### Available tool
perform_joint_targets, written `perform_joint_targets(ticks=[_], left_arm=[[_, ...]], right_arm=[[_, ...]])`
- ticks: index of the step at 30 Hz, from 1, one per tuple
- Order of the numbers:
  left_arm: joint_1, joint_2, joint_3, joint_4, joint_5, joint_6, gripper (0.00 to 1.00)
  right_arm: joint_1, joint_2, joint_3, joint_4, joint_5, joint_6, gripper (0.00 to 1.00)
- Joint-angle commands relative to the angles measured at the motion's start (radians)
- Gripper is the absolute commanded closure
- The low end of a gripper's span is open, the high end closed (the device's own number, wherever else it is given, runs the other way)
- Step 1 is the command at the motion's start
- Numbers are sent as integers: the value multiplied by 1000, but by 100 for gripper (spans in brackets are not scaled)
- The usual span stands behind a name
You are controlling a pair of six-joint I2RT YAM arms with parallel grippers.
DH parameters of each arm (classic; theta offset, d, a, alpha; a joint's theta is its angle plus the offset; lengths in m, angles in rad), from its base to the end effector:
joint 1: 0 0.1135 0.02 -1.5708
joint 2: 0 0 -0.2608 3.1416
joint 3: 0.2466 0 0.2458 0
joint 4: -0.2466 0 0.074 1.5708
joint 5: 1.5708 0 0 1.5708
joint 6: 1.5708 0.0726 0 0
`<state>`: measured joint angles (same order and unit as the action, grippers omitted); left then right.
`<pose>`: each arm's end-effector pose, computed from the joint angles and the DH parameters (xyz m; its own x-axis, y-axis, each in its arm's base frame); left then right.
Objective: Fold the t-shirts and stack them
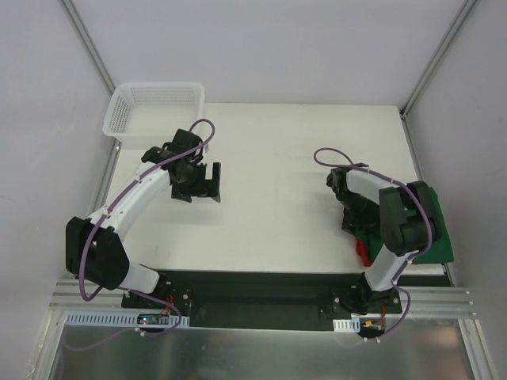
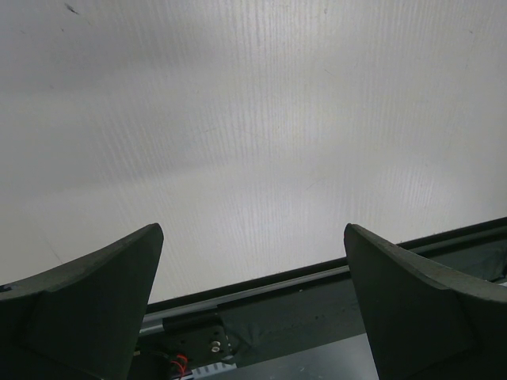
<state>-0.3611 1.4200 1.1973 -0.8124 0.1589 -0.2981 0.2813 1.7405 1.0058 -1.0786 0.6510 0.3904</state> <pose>0.2774 -0.1171 0.2519 -0.8936 0.0275 -0.4480 0.1694 0.9449 -0.2800 0.2519 0.0270 0.1274 -0.9997 0.0263 -0.0018 0.0214 0.7719 -0.6354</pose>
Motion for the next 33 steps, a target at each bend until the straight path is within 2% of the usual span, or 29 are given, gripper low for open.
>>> perform_joint_targets(ticks=[1,4,6,9,10,14,16,20,27,31,33], left_arm=[[-13,-18,13,-2,18,14,1],[-13,-15,13,-1,18,16,1],[-13,-10,15,-2,18,14,1],[-16,-4,19,-2,21,7,1],[-18,-4,22,-2,22,5,1],[-22,-13,27,-2,19,5,1],[-22,-18,27,-1,19,5,1],[-24,-23,24,-2,21,7,0],[-25,-29,12,-1,14,4,1],[-27,-36,4,-1,5,5,1],[-27,-36,1,-1,5,5,1]], right_arm=[[-39,-52,-22,-63,22,44,4],[-21,-129,13,-73,-14,31,4],[51,-220,74,-137,-2,38,4],[123,-272,276,-255,12,41,4],[136,-282,391,-276,21,27,4],[145,-358,542,-284,61,-64,4],[116,-410,530,-227,129,-117,4],[-46,-427,430,-141,59,-177,4],[-94,-447,151,84,6,-203,4],[-94,-423,105,95,9,-200,4],[-94,-440,100,68,59,-185,4]])
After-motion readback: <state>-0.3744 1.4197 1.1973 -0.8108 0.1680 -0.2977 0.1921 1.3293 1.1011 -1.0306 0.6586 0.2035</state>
